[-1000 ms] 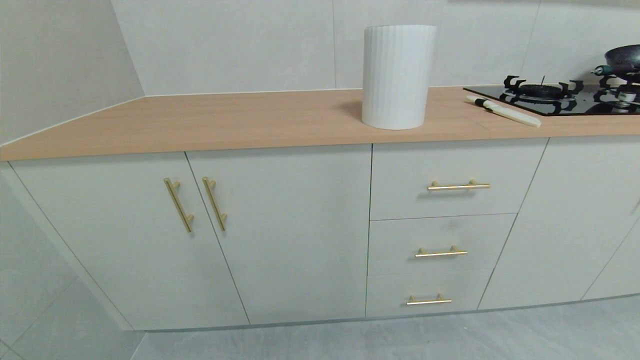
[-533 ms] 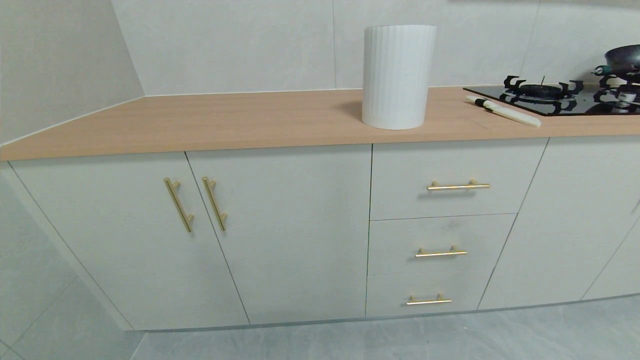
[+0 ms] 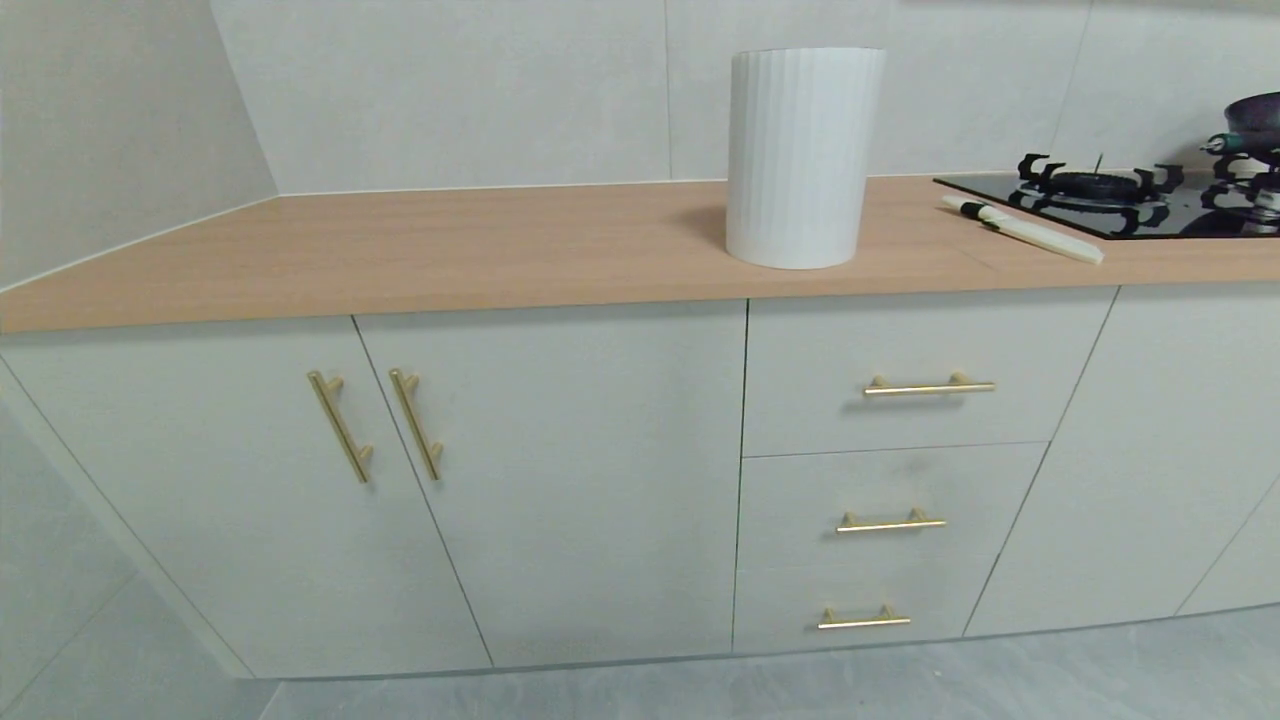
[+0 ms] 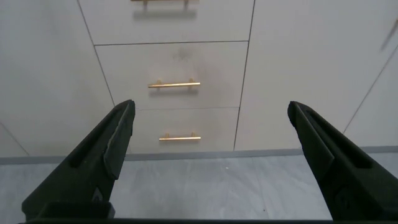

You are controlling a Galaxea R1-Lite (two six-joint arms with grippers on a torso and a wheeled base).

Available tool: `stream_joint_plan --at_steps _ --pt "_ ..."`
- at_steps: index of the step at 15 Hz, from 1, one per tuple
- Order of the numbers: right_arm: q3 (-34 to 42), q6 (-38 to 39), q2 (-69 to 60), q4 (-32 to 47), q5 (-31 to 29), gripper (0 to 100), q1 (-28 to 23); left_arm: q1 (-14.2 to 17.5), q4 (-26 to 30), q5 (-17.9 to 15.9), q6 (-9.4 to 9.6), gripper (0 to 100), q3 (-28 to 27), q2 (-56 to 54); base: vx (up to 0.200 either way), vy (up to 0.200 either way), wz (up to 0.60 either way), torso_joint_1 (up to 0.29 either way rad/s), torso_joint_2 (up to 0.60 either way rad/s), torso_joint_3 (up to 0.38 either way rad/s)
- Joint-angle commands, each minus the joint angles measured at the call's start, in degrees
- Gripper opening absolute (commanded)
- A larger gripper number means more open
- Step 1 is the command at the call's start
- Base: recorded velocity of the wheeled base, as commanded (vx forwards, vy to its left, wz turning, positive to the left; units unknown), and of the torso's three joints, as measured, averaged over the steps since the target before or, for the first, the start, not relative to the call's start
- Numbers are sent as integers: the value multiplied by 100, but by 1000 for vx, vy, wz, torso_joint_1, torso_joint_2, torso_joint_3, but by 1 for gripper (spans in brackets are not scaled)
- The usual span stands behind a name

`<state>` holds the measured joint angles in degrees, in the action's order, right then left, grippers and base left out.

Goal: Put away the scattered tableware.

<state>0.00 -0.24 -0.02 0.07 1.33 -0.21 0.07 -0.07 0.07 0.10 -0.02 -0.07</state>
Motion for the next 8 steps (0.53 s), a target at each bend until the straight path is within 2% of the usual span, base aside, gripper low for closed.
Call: stream_joint_plan --at_steps 1,8 --pt "0 -2 11 1 -1 100 3 1 -1 1 -1 100 2 7 200 0 0 7 -7 2" --pt "0 7 11 1 -1 100 3 1 -1 1 -1 100 2 7 200 0 0 0 0 2"
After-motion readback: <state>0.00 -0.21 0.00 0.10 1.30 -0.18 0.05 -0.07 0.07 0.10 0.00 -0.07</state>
